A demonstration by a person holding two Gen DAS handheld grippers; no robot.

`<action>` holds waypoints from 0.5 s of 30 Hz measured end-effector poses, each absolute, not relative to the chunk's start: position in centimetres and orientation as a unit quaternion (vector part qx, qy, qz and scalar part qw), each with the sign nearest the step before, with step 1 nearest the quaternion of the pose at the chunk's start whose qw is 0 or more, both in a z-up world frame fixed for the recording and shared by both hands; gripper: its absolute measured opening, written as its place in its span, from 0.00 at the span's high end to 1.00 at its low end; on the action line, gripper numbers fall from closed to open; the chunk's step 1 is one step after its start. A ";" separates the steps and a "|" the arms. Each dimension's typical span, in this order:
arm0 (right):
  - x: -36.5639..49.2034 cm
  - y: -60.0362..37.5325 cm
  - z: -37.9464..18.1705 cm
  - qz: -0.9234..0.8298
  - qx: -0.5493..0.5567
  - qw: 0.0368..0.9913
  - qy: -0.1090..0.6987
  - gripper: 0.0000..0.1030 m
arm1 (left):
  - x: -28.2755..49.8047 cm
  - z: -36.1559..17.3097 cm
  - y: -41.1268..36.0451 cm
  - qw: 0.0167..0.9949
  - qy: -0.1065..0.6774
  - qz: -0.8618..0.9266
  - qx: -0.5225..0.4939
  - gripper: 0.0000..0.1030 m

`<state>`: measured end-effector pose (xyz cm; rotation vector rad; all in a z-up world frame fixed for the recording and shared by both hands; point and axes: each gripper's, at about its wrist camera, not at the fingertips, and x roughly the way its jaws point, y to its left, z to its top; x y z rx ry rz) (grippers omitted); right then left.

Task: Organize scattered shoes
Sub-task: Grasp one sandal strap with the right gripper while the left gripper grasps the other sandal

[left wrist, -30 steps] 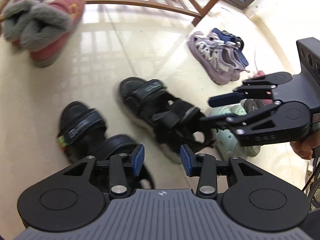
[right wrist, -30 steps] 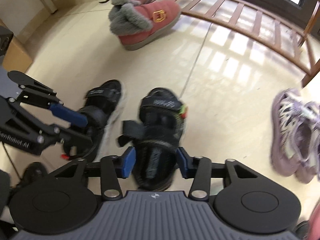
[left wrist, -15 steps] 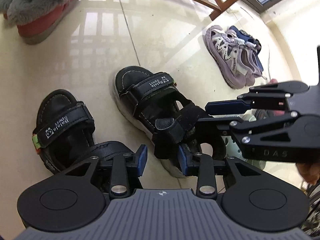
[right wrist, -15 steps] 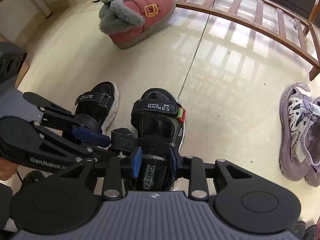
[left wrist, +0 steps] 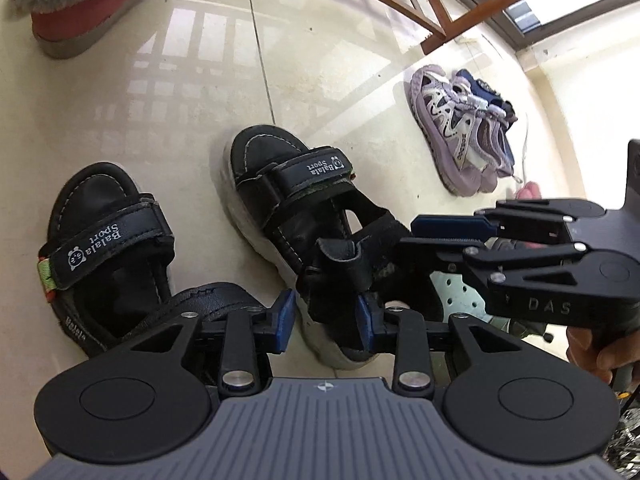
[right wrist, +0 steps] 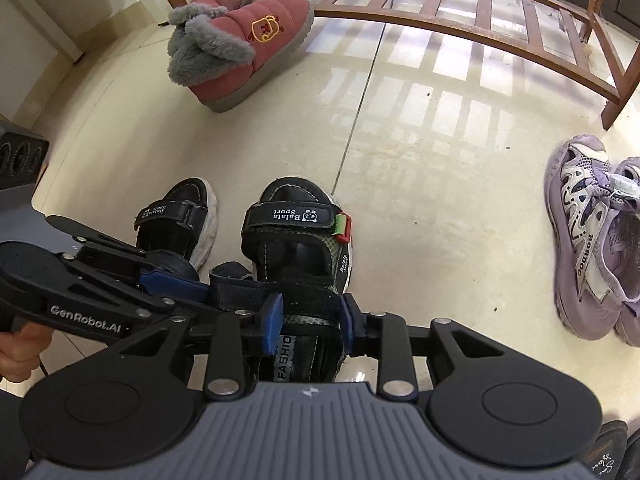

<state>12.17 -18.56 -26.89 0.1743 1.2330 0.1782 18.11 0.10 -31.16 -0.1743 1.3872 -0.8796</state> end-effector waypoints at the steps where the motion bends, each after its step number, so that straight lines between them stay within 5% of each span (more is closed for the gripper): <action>1: 12.1 -18.5 -26.8 0.083 0.081 0.808 0.577 0.65 | 18.2 -31.2 0.2 0.677 0.616 -0.393 -0.083 0.81; 8: 11.3 -18.5 -25.6 0.092 0.071 0.805 0.582 0.50 | 18.4 -31.4 1.0 0.674 0.614 -0.396 -0.110 0.81; 15: 11.1 -17.5 -27.8 0.084 0.034 0.787 0.611 0.51 | 18.8 -31.3 0.3 0.662 0.626 -0.401 -0.093 0.81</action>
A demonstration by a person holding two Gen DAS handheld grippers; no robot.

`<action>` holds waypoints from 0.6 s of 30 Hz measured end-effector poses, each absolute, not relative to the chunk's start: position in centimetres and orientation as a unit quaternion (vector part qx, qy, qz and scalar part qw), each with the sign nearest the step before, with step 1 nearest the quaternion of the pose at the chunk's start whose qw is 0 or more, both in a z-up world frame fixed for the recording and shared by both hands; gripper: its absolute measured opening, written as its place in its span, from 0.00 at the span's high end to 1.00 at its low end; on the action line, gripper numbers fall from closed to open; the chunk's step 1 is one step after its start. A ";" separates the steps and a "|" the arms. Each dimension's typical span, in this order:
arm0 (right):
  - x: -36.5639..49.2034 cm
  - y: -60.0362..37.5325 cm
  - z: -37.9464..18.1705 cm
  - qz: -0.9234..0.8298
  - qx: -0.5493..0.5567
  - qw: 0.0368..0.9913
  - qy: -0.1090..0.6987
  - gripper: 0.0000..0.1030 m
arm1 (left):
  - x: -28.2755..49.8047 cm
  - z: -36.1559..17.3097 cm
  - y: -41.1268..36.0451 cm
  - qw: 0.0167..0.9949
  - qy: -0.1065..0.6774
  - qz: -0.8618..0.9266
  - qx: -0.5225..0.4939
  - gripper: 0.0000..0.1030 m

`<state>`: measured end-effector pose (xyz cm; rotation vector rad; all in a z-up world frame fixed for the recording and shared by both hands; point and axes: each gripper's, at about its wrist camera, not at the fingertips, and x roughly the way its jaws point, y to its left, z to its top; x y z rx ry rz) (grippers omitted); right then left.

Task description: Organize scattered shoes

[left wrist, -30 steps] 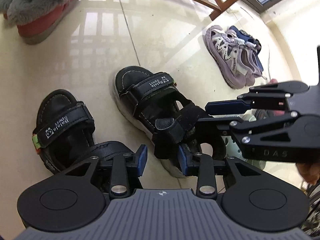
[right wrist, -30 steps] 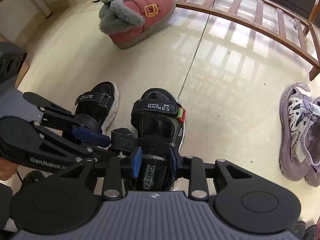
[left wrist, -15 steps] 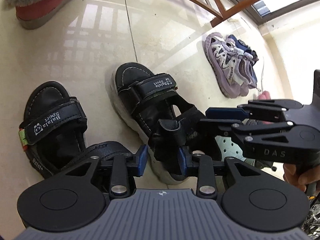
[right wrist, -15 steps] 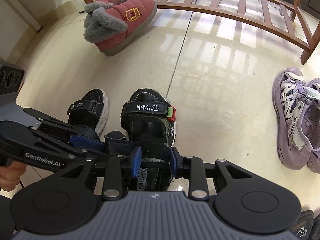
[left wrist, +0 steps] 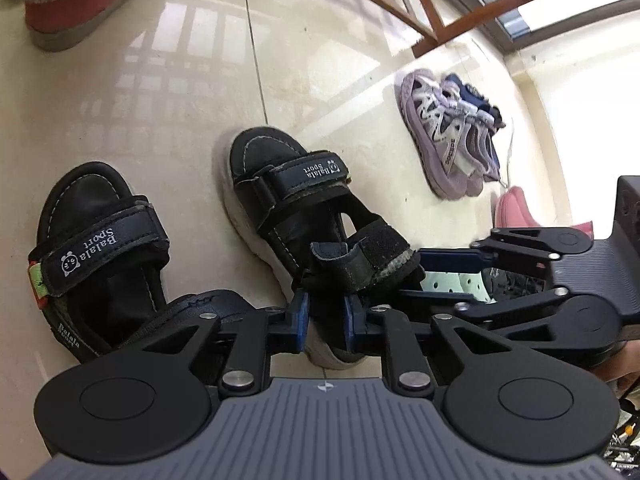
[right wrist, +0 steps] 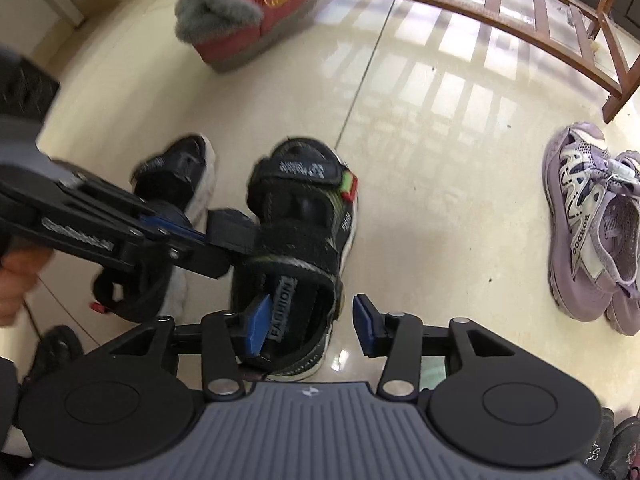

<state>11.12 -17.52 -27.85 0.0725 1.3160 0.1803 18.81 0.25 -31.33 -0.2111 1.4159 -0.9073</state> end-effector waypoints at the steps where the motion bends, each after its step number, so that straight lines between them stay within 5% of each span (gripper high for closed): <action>1: 11.1 -17.5 -28.0 0.082 0.032 0.787 0.611 0.51 | 18.9 -31.4 0.3 0.662 0.627 -0.400 -0.098 0.81; 7: 11.0 -18.8 -28.3 0.056 0.038 0.790 0.609 0.90 | 17.7 -30.7 -0.4 0.675 0.608 -0.414 -0.053 0.82; 18: 9.5 -20.8 -28.5 0.022 0.061 0.792 0.607 0.91 | 15.1 -31.2 -1.7 0.645 0.621 -0.444 0.034 0.82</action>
